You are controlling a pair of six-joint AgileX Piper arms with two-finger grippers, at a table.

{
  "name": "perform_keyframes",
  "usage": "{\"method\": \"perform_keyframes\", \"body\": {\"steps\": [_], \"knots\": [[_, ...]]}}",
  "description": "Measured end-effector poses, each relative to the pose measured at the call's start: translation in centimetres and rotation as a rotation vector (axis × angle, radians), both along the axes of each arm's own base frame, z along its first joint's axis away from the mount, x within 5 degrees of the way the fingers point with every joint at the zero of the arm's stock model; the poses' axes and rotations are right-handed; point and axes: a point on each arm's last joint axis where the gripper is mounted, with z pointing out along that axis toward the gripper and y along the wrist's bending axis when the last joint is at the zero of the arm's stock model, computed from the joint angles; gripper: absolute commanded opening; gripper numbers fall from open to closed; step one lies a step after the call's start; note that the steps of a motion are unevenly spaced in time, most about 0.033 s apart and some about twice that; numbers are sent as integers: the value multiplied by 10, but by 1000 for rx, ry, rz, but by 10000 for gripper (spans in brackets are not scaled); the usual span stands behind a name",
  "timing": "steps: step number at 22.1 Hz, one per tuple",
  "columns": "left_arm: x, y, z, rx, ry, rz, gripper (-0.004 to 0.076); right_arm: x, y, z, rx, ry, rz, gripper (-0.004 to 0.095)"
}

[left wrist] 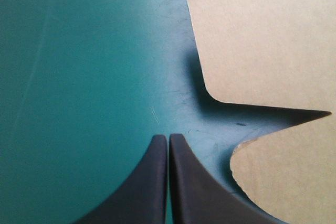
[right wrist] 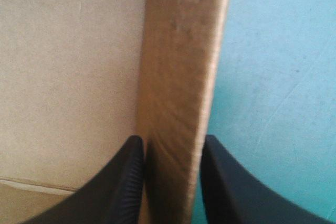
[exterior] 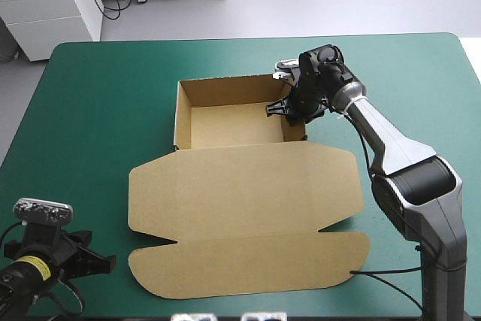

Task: Fold the box

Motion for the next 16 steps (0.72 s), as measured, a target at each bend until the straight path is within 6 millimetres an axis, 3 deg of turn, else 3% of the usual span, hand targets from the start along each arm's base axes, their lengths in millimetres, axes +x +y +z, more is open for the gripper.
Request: {"method": "perform_keyframes", "body": {"steps": [1,7,9,11,16], "knots": [[0,0,-5,-7,-2,-1,-8,0,0,0,1,0,1,-14],[0,-1,-12,-45,-52,5,-8,4,-6,8,-35,-42,6,-19],[0,-1,-12,-44,-51,5,-8,12,-18,30,-17,-110,-3,-19],[0,-1,-12,-44,-51,5,-8,19,-55,80,5,-259,-58,-19],[0,-1,-12,-44,-51,5,-8,8,-135,153,-38,-478,-206,-19]]}}
